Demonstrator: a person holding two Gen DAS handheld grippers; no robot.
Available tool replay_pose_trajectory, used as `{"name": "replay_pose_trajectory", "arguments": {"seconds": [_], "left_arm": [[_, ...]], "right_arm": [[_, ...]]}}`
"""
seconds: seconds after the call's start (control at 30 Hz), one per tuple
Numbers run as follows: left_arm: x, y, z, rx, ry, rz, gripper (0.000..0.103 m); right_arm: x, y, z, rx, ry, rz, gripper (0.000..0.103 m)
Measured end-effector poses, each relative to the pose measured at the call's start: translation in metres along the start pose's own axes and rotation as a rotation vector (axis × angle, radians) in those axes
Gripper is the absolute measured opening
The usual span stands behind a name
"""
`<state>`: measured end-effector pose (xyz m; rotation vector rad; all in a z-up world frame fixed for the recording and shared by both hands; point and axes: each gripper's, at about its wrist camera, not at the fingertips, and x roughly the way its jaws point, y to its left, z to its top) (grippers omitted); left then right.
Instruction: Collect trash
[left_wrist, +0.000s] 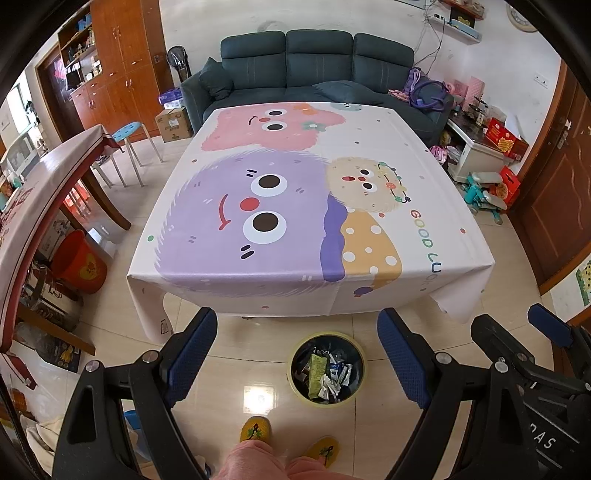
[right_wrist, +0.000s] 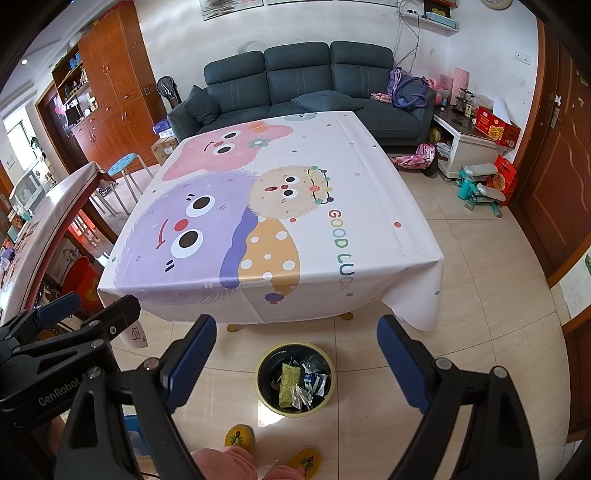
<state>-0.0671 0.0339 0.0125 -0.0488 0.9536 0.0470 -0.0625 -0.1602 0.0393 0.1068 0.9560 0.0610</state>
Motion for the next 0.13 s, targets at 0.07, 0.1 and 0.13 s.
{"name": "replay_pose_trajectory", "arguments": {"seconds": [0.07,0.1,0.13], "left_arm": [[0.0003,0.0003,-0.0014,-0.005,0.002,0.001,0.087],[-0.0001,0.0007,-0.0022,-0.008,0.002,0.002,0.087],[-0.0005,0.0006,-0.0025,-0.008,0.001,0.003,0.087]], "right_arm": [[0.0004,0.0002,-0.0007,-0.003,0.000,0.001,0.090],[0.0005,0.0009,-0.0002,-0.004,-0.001,0.001,0.090],[0.0006,0.0014,0.0003,-0.005,-0.001,0.002,0.090]]}}
